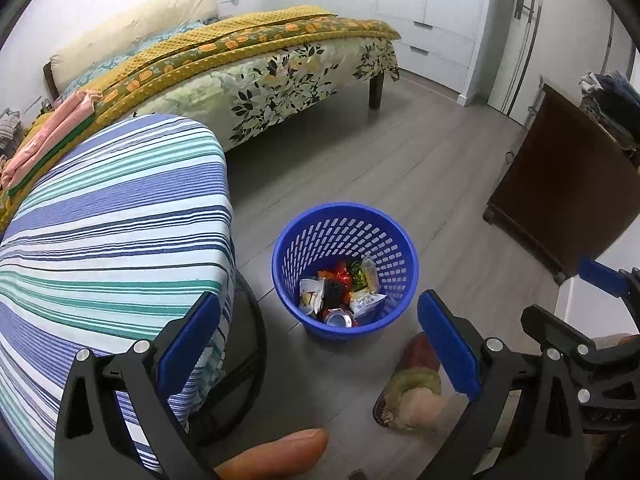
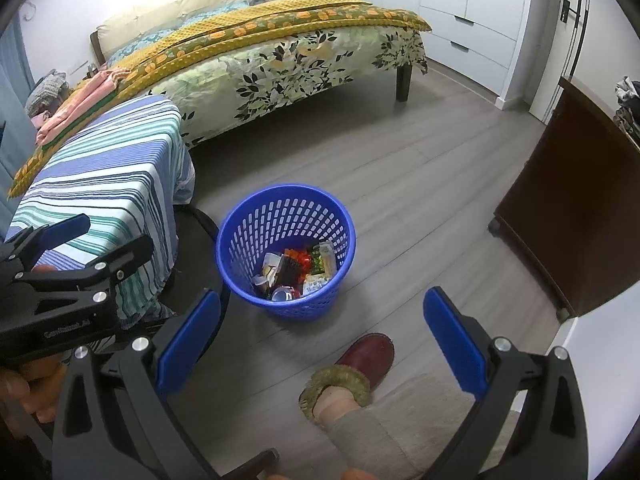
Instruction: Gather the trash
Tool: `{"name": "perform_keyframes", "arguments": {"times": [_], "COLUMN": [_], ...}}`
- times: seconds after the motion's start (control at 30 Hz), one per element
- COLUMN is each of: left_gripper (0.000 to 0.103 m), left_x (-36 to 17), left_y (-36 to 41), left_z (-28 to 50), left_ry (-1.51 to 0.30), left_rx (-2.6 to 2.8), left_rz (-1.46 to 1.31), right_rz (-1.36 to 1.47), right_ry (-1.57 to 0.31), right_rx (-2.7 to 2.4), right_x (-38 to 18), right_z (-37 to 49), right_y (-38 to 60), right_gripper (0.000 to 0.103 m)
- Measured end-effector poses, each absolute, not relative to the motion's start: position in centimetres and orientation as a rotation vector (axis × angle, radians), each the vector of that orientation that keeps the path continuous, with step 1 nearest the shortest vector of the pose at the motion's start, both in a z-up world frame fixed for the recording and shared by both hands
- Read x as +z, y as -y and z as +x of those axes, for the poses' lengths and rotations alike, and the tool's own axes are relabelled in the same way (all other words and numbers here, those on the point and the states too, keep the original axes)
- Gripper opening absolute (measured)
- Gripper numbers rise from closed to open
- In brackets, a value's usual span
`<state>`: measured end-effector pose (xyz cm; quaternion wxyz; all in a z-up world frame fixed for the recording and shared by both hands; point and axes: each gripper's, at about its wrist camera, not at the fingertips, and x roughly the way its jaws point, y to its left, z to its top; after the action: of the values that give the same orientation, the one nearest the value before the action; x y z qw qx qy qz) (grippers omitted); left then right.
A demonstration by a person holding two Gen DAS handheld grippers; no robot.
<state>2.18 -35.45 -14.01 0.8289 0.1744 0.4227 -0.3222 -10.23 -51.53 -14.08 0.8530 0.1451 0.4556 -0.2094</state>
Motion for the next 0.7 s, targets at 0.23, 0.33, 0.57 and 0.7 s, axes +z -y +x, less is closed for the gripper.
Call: {"name": "perform_keyframes", "arguments": {"times": [0.23,0.33,0.57,0.7], "left_gripper": [0.098,0.098,0.098,0.098], "left_x": [-14.02,-14.00,-14.05,-14.06], "left_y": [35.55,35.51,35.41,35.35], "left_z": [2.20,2.25,2.34,2.37], "left_ry": [-0.897,-0.900,-0.897,-0.897], "left_rx": [-0.679,-0.677,-0.675,-0.673], "left_rz": [0.370,0.372,0.376,0.377], "right_rz": [0.304,0.302,0.302,0.299], "right_ry": [-0.959,-0.960,-0.958,-0.960], "right_rx": [-0.436,-0.435,-0.437,-0.436], "right_x": [-14.06,-14.05,-14.02,-14.04], "right_z": [-10.12,-10.04,-9.99,-9.96], "right_y": [51.51,51.35,51.24,51.13], "right_gripper": [0.098,0.098,0.098,0.098]}}
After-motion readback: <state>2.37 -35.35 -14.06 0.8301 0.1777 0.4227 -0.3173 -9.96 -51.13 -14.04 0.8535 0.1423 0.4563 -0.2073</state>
